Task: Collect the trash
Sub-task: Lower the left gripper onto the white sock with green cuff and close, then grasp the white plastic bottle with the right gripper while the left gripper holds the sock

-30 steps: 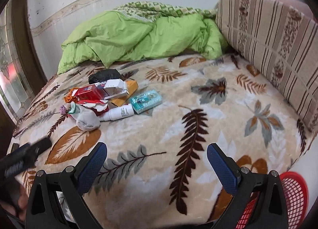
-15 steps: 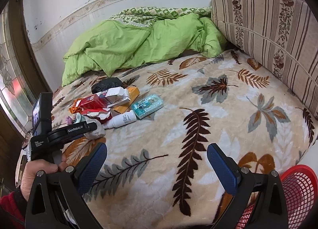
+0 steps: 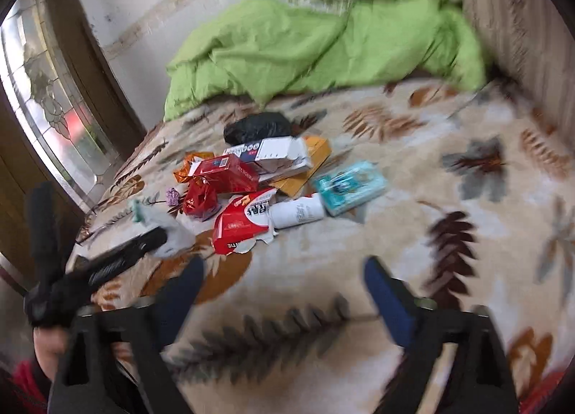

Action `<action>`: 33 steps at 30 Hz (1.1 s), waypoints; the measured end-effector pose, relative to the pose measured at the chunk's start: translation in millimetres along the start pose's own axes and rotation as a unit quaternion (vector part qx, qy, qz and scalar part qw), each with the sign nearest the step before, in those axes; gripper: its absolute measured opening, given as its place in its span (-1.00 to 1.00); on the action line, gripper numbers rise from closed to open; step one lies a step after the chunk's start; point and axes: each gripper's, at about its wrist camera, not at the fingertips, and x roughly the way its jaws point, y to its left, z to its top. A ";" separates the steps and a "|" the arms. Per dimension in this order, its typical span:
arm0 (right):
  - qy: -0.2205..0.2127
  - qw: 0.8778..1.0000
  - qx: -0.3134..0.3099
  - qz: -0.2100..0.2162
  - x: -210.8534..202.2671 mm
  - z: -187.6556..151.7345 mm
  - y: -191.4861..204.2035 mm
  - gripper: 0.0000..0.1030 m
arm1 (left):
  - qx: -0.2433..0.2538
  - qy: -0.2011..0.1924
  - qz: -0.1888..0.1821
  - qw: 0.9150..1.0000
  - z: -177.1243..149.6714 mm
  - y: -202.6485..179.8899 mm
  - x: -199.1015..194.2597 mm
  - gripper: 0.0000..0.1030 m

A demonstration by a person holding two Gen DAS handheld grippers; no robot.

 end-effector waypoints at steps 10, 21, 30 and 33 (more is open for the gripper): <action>0.079 0.997 0.005 0.007 110.0 62.8 -6.3 -0.20 | 0.010 0.001 0.007 1.000 1.7 9.6 4.2 -0.52; 0.165 0.983 0.051 0.067 118.3 36.6 -12.8 -0.24 | -0.011 0.000 -0.003 1.000 6.0 19.8 4.1 -0.52; 0.153 0.987 -0.006 0.050 114.7 13.1 18.2 -0.21 | 0.014 -0.008 -0.007 1.000 2.5 6.8 -0.4 -0.52; 0.157 0.987 -0.012 0.038 120.9 7.3 22.3 -0.32 | 0.021 -0.013 -0.001 1.000 0.9 4.3 -2.6 -0.52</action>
